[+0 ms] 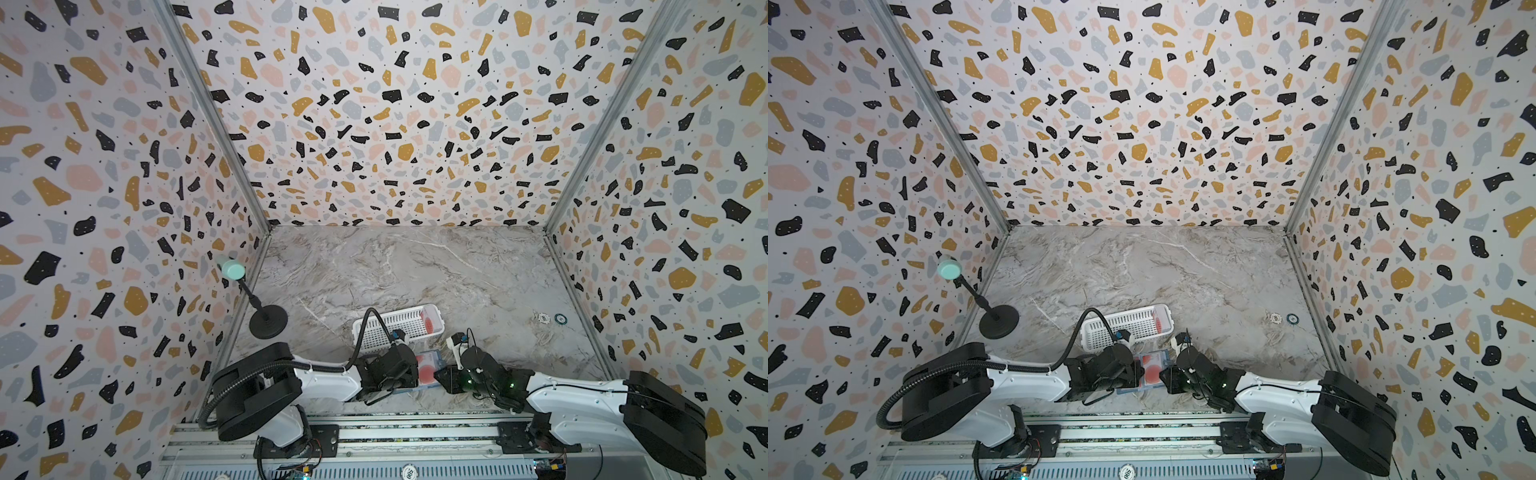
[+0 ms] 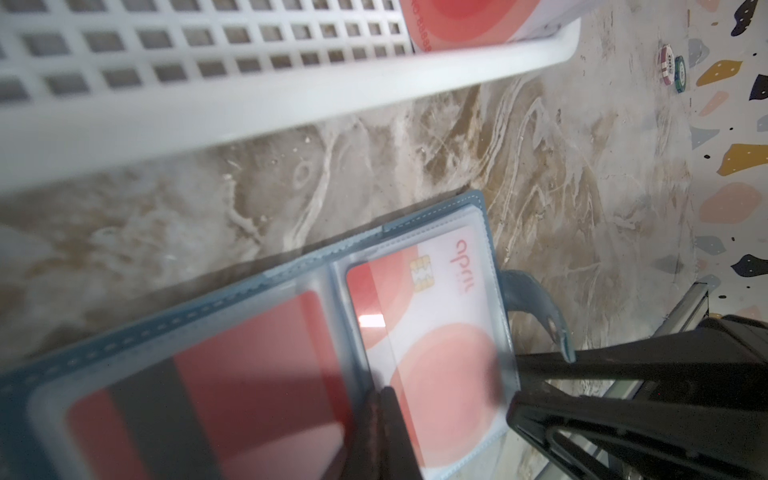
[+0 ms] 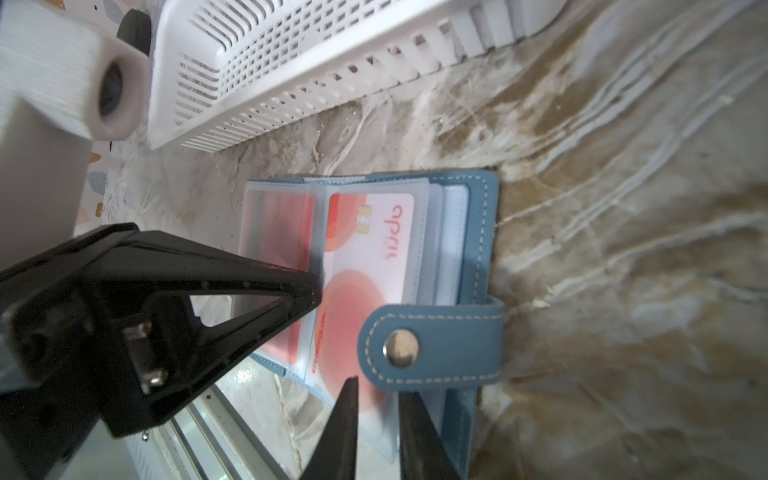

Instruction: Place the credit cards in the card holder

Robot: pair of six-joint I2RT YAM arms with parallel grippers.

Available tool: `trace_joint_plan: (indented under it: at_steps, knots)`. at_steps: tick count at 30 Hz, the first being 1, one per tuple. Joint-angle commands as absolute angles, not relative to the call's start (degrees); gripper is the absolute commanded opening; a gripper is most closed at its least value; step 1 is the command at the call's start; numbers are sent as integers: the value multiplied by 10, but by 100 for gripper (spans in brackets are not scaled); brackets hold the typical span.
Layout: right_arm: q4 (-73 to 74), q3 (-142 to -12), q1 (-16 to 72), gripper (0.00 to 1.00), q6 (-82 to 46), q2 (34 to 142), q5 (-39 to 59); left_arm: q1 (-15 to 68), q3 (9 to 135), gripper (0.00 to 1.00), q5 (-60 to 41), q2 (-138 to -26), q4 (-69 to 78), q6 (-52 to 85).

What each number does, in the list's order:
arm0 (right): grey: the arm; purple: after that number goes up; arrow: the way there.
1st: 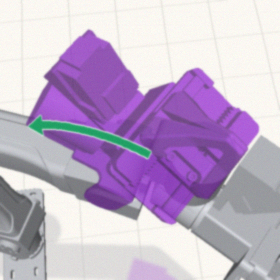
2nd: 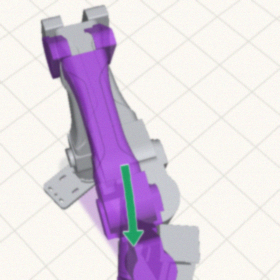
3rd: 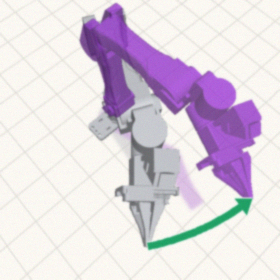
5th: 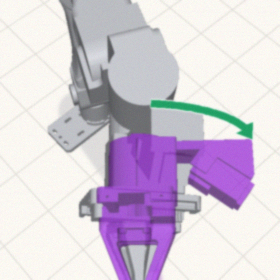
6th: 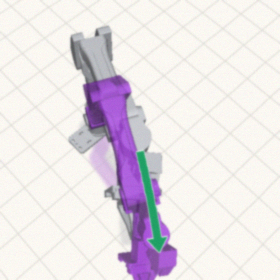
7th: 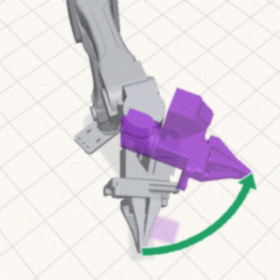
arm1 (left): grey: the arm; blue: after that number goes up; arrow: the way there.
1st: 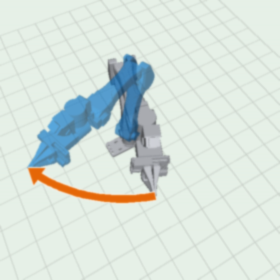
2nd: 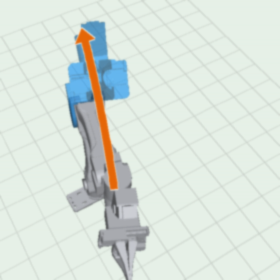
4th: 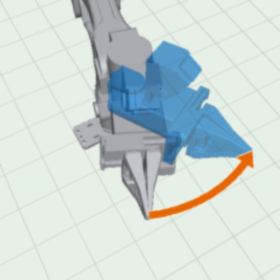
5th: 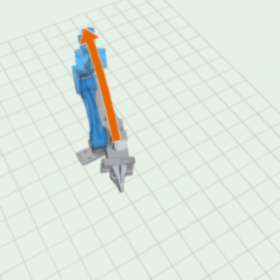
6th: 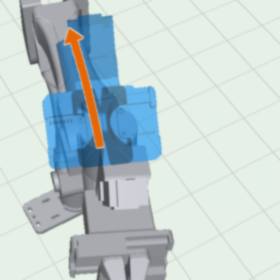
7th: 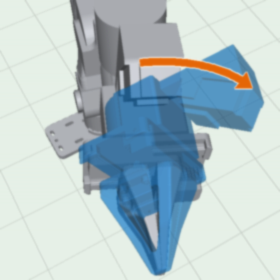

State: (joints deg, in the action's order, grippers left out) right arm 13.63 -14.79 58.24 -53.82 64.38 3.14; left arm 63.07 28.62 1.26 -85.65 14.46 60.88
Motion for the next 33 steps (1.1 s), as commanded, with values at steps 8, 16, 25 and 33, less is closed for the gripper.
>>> trace_joint_plan:
  at_steps: [8,16,25,33]
  knots:
    - [128,-148,579,20,-545,649,34,633,274,0,-4,-872,158,614]
    - [121,-145,577,20,-557,648,29,633,271,0,-8,-873,167,620]
    - [164,-136,575,17,-542,630,51,634,265,0,-17,-870,202,628]
    - [158,-148,577,17,-528,628,52,633,256,0,-27,-838,214,634]
